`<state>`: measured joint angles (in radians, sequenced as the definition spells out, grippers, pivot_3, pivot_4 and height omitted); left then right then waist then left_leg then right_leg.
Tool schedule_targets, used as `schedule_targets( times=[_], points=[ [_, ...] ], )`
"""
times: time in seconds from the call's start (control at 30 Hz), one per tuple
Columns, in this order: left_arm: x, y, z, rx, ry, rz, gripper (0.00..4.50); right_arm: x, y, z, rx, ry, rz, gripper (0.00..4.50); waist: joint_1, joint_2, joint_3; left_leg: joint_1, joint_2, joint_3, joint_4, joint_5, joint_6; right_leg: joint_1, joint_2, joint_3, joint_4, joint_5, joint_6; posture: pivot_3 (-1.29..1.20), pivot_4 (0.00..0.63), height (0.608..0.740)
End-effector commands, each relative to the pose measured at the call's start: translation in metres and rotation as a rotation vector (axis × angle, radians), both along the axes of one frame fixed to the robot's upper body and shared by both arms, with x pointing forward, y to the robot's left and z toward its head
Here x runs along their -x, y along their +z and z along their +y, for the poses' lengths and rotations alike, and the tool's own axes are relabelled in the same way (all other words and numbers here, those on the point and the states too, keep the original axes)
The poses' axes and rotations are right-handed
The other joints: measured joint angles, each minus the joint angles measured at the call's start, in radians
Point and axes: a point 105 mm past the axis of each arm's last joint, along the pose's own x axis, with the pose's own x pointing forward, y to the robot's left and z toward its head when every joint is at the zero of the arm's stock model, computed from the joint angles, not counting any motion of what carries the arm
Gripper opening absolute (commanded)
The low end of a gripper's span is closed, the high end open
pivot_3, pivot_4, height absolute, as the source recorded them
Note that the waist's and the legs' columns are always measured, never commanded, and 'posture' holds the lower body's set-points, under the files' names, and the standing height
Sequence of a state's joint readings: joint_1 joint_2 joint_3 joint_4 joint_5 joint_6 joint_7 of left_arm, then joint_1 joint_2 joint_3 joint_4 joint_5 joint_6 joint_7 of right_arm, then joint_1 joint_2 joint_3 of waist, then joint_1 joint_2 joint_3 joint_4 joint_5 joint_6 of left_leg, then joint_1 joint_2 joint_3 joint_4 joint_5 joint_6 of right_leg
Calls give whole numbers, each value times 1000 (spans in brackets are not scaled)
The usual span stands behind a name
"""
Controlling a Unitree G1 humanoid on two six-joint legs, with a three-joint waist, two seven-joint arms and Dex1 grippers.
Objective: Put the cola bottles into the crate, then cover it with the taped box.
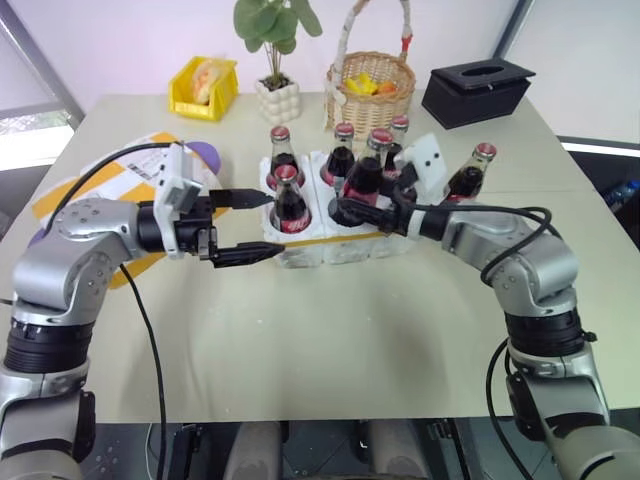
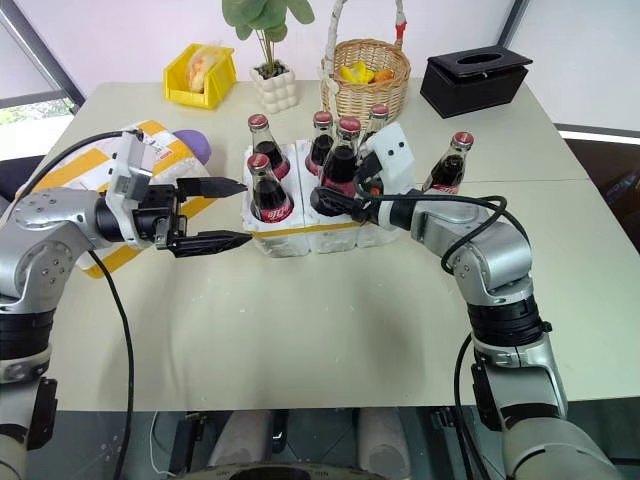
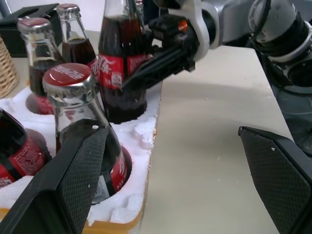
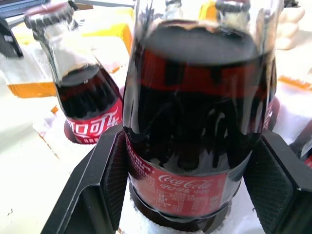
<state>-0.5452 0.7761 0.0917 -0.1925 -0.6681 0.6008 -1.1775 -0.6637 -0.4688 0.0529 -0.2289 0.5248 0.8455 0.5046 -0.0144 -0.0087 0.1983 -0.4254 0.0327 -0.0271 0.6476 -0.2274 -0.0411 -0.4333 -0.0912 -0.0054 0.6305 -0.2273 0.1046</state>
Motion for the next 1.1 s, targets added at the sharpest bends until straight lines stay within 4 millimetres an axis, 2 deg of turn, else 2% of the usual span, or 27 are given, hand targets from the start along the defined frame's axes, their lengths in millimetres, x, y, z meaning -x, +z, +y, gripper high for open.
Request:
schedule_targets(
  times=[0.03, 0.1, 0.17, 0.4, 0.6, 0.77, 0.87, 0.97, 1.1],
  points=[
    [5, 11, 0, 7, -15, -52, 4500, 1, -13, 5, 11, 21, 14, 2645, 0, 0, 0, 0, 0, 0, 0, 0, 0, 0, 0, 0, 0, 0, 0, 0, 150, 740],
    [5, 11, -1, 12, -16, -55, 4500, -3, -19, 2, 6, -1, 39, 3680, 0, 0, 0, 1, 0, 0, 0, 0, 0, 0, 0, 0, 0, 0, 0, 0, 150, 740],
    [4, 13, -2, 20, -15, -57, 4500, -6, -23, -1, 5, -21, 47, 4466, 0, 0, 0, 1, 0, 0, 0, 0, 0, 1, 0, 0, 0, 0, 0, 0, 150, 740],
    [11, 14, -7, 20, -61, -48, 4500, 0, -23, -17, 14, -61, 31, 4466, -1, 0, 0, 4, 0, 0, 1, 0, 0, 3, 0, 0, 1, -1, -3, 0, 150, 740],
    [17, 17, -18, 23, -126, -39, 4500, 29, -16, -66, -5, -187, 2, 4466, 10, -1, -1, 3, 0, -1, 1, 0, 0, 5, 0, 0, -1, -1, -3, 0, 150, 740],
    [18, 16, -24, 23, -160, -32, 4500, 63, -15, -101, 4, -296, 6, 4466, 21, -2, -1, 3, 0, -1, 1, 0, 0, 5, 0, 0, -1, -2, -4, 0, 150, 740],
    [20, 15, -28, 19, -195, -24, 4500, 77, -15, -120, 12, -391, 10, 4466, 21, -2, -1, 4, 0, -1, 1, 0, 0, 5, 1, 0, -1, -2, -4, 0, 150, 740],
    [19, 15, -33, 20, -219, -23, 4500, 81, -15, -136, 2, -482, 5, 4466, 15, -2, -1, 6, 0, -1, 2, 0, 0, 6, 1, 1, -1, -2, -5, 0, 150, 740],
    [18, 14, -40, 23, -233, -25, 4500, 76, -16, -152, -33, -587, -3, 4466, 5, -2, -1, 7, 0, -2, 2, 0, 0, 7, 2, 2, -1, -2, -5, 0, 150, 740]
  ],
)
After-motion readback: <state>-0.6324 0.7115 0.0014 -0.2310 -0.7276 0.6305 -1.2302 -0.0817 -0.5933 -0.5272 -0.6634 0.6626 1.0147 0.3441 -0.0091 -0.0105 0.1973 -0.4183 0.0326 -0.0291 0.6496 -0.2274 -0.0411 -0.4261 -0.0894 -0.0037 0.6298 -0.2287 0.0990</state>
